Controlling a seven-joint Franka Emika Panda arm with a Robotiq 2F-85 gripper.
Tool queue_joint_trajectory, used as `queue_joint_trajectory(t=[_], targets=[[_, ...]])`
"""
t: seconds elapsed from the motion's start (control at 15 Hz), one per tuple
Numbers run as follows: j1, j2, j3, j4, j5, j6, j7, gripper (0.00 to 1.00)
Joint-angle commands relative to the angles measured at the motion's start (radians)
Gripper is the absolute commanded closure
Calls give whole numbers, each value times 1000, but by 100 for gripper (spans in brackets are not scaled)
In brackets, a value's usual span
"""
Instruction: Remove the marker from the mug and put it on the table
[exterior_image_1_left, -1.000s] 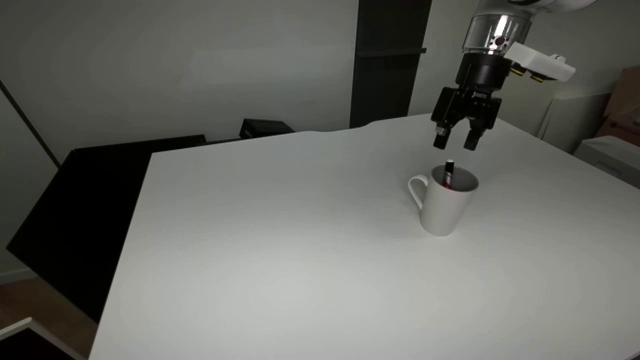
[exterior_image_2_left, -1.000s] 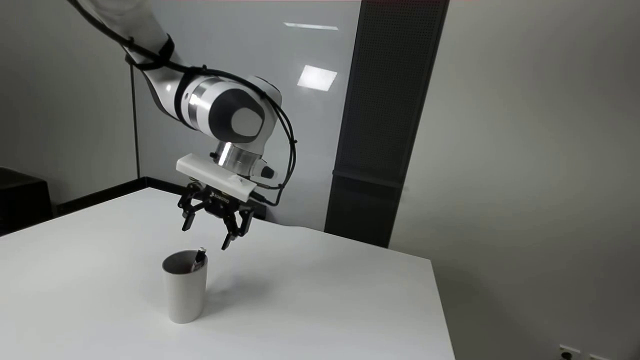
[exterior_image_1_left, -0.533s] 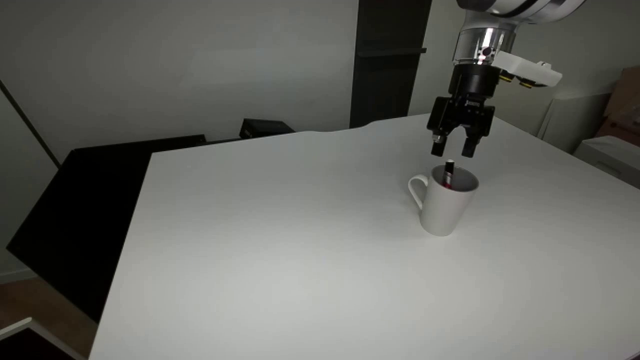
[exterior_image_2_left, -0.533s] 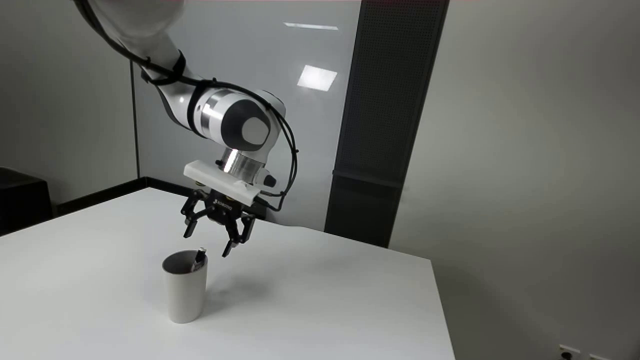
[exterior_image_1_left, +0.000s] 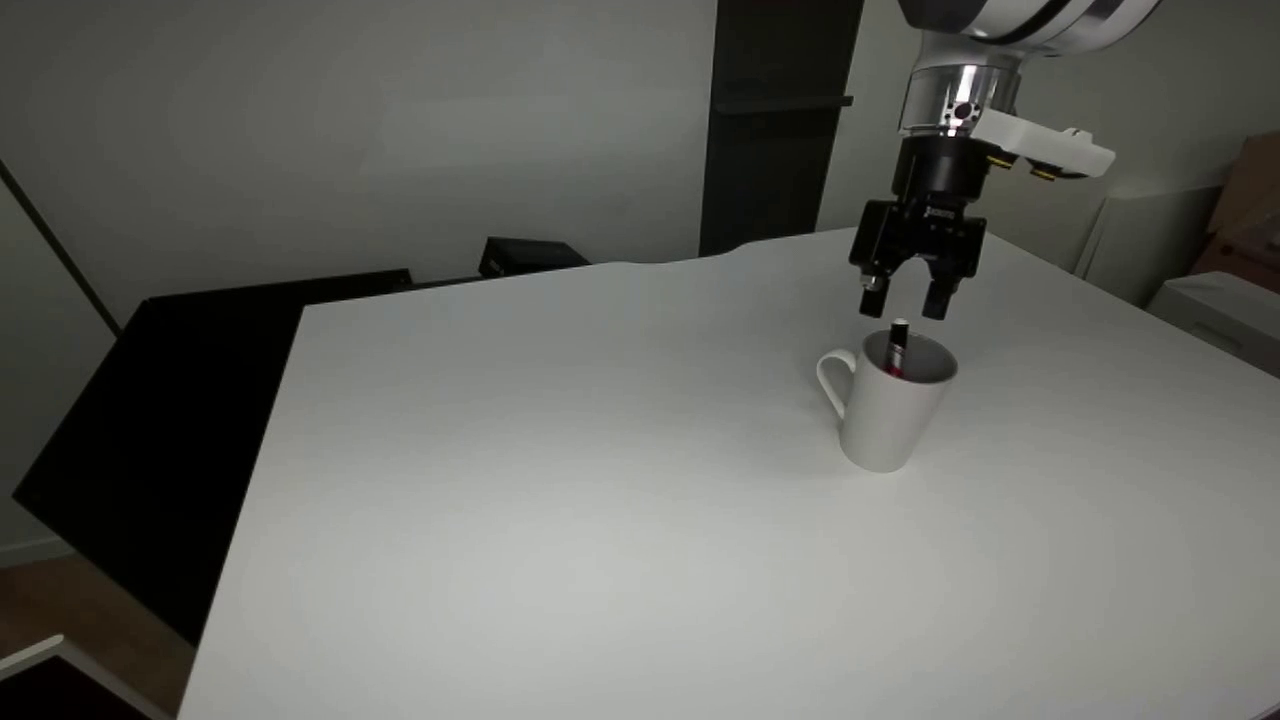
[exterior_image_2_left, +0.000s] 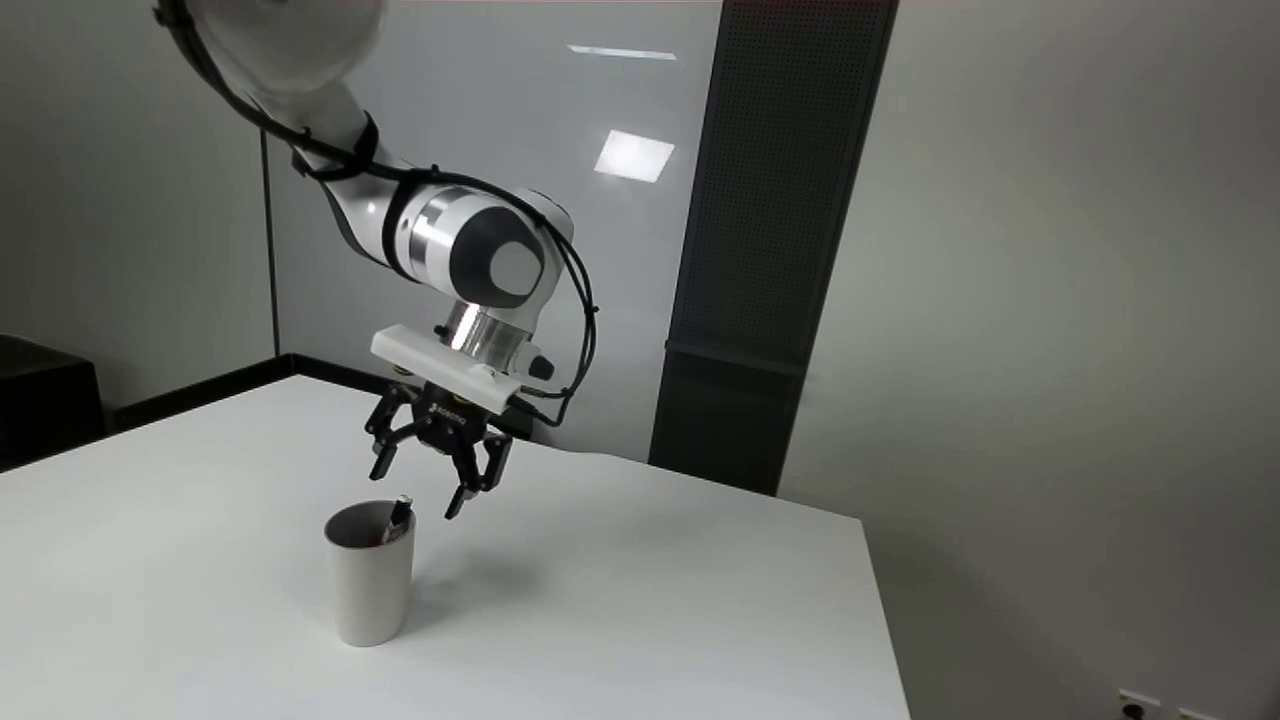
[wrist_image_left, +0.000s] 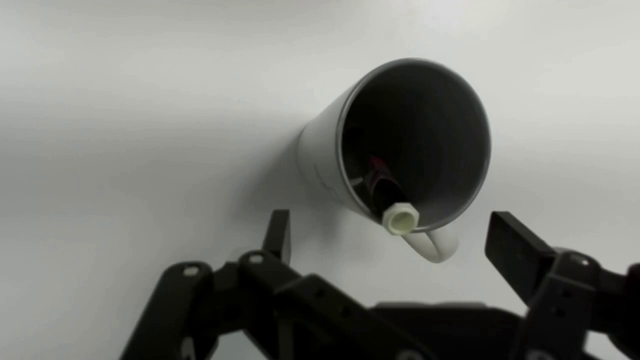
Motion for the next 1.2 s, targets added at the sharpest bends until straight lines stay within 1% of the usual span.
queue_joint_trajectory(t=[0.0,0.27,0.33,0.4,0.47,0.53,0.73,1.13], targets=[[5,20,-3,40,-15,-31,50,0],[8,19,-6,37,-22,-26,62,0],[8,20,-5,37,-24,-25,62,25],[10,19,-6,36,-28,-20,63,25],[11,20,-6,37,-32,-21,64,30],[12,20,-7,37,-37,-18,67,38],[17,19,-8,34,-49,-12,78,57],[33,26,-15,49,-75,-12,107,91]])
